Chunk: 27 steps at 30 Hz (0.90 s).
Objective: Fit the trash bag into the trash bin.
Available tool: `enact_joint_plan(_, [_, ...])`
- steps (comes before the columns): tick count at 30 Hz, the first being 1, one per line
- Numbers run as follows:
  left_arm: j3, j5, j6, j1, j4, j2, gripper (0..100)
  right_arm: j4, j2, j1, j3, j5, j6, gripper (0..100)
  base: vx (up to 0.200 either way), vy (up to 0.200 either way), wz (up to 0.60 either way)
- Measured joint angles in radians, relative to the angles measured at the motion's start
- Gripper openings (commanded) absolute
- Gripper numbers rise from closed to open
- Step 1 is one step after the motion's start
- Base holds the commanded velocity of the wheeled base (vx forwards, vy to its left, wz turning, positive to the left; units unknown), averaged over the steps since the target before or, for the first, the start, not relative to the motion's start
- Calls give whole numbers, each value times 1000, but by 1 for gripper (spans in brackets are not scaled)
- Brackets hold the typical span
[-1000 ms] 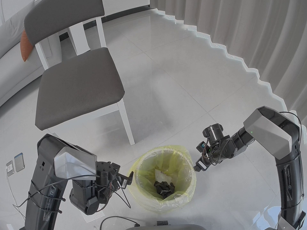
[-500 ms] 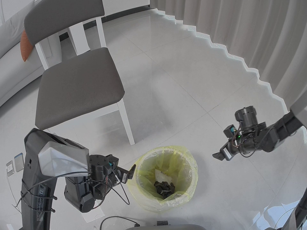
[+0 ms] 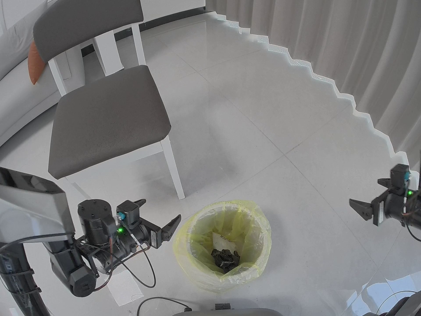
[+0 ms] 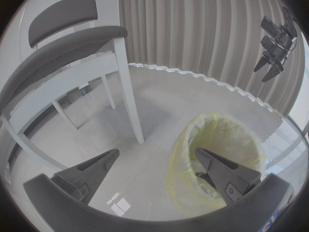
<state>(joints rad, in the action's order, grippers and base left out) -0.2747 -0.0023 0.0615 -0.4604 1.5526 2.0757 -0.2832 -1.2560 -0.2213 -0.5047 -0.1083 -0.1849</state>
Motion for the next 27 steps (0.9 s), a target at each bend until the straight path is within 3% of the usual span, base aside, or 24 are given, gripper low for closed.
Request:
enact_joint_plan(10, [124,-7,-61,6,0,-232,100,164,503,78,182,9,70,100,0,0,0])
enact_joint_plan(18, [216,102,-88,3,-12,-453,100,389,893,156,241,73,113,100,0,0,0])
enact_joint_plan(20, [231,129,-91,1,-44,-524,100,441,970,170,246,89,121,100,0,0,0])
enact_joint_plan(27, [256,182,-90,31,-390,-879,100,566,1159,201,243,173,181,100,0,0,0])
